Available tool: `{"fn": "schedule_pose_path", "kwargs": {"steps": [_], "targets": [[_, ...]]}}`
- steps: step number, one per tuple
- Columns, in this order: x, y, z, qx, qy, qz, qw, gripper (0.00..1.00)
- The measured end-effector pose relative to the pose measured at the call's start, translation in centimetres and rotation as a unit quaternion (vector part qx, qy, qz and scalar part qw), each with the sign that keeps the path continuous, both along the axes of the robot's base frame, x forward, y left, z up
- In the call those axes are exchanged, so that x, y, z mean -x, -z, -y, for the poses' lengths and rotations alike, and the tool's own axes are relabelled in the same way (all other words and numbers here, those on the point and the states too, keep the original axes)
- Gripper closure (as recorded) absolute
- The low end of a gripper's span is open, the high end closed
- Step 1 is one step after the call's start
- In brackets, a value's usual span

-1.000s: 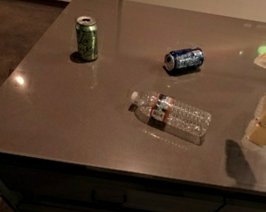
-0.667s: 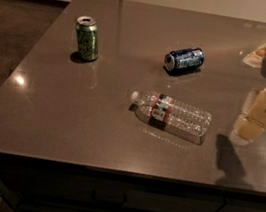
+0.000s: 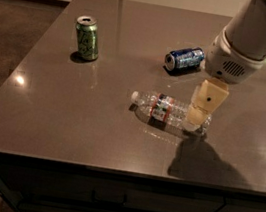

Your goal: Move water bottle near green can

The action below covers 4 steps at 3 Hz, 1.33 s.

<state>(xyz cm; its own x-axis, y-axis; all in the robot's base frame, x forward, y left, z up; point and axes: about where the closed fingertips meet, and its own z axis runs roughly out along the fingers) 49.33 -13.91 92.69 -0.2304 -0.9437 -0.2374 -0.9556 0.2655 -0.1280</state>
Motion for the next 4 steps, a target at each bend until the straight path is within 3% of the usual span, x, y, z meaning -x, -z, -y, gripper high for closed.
{"fn": "schedule_pose_path", "kwargs": {"steps": [3, 4], "targets": [[-2.2, 6.3, -2.3, 0.041, 0.012, -0.029, 0.9987, 0.0], [-2.2, 7.2, -2.6, 0.061, 0.014, -0.03, 0.9976, 0.26]]}}
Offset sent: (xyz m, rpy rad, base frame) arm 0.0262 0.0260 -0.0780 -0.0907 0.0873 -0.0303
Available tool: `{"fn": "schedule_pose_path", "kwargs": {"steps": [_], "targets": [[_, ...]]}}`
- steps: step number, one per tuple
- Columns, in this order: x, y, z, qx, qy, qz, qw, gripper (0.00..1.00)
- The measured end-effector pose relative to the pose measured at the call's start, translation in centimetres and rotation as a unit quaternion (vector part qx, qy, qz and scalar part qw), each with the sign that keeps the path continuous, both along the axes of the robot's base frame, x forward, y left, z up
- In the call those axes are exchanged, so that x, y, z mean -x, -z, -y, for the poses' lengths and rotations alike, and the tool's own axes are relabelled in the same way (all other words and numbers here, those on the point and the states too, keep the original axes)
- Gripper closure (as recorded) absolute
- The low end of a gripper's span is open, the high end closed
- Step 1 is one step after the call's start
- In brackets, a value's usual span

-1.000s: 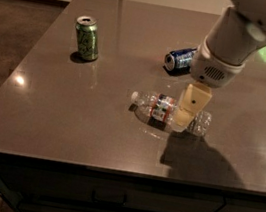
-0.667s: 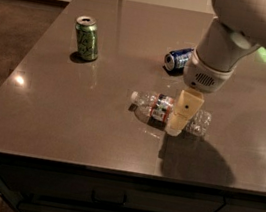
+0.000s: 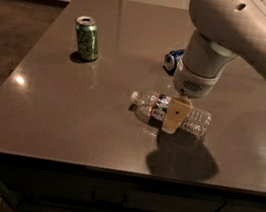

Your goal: Move water bottle near green can

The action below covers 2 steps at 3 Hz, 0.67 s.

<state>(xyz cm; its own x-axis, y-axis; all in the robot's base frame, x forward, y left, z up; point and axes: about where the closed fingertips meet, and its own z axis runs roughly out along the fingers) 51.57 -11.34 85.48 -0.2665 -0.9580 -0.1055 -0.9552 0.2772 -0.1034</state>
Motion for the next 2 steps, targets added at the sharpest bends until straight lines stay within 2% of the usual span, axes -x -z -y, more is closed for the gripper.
{"fn": "schedule_pose_path", "kwargs": {"steps": [2], "targets": [[-0.33, -0.18, -0.93, 0.011, -0.005, -0.001, 0.9999, 0.74]]}}
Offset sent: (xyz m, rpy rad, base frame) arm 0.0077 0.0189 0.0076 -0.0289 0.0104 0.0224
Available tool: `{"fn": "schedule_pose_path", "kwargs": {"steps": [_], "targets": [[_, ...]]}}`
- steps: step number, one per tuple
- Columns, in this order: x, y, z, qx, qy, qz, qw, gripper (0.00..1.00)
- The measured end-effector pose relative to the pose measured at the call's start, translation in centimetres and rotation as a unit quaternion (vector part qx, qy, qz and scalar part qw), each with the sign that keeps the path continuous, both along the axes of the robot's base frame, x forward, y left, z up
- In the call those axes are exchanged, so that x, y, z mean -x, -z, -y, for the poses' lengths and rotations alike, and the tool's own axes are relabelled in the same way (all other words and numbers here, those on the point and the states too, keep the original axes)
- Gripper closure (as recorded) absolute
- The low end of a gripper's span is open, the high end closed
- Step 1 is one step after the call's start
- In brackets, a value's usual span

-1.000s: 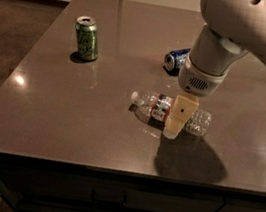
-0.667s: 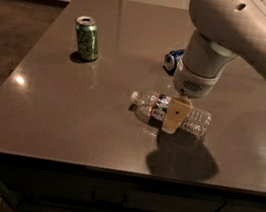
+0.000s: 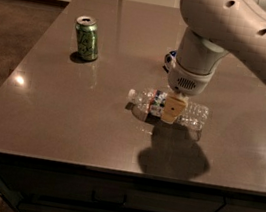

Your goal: Move water bottle near green can

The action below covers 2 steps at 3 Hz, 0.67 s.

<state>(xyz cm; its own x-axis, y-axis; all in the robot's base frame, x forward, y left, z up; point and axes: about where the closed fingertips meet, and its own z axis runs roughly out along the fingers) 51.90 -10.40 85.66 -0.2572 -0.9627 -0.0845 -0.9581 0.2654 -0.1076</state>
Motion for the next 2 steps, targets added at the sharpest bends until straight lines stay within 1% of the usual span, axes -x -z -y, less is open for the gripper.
{"fn": "schedule_pose_path", "kwargs": {"steps": [1, 2], "targets": [[-0.8, -1.0, -2.2, -0.008, -0.007, 0.0, 0.9999, 1.0], [-1.7, -1.7, -4.2, -0.014, -0.014, -0.001, 0.9998, 1.0]]}}
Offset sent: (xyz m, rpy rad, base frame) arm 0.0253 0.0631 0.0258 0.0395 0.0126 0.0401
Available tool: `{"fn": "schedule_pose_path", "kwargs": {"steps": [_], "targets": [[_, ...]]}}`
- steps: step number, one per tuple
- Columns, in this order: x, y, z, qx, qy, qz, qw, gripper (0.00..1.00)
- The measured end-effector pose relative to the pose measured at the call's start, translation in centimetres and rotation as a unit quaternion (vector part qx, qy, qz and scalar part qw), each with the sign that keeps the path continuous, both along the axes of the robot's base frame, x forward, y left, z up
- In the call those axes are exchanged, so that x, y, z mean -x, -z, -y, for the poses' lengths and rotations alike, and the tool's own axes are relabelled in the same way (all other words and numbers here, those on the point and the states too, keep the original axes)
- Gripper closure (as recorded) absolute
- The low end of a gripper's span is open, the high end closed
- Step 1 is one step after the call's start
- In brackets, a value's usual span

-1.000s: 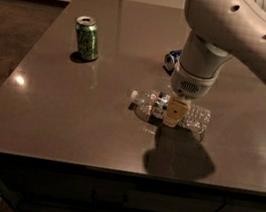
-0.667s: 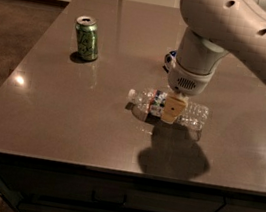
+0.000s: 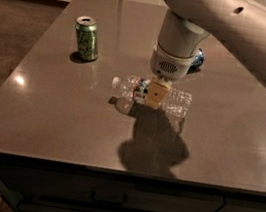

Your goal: Move water bottle near green can

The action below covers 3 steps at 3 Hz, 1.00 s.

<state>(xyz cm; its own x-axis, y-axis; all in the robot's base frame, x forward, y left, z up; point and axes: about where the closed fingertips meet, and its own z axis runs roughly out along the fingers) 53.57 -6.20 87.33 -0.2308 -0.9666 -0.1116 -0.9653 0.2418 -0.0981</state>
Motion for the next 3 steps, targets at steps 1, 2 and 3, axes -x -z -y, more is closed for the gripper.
{"fn": "schedule_pose_path", "kwargs": {"steps": [1, 2, 3], "targets": [[-2.5, -0.6, -2.6, -0.011, -0.002, -0.006, 0.9999, 1.0], [-4.7, -0.9, -4.3, -0.019, 0.001, -0.008, 0.9998, 1.0], [-6.7, -1.3, -6.1, -0.025, 0.002, -0.006, 0.9997, 1.0]]}}
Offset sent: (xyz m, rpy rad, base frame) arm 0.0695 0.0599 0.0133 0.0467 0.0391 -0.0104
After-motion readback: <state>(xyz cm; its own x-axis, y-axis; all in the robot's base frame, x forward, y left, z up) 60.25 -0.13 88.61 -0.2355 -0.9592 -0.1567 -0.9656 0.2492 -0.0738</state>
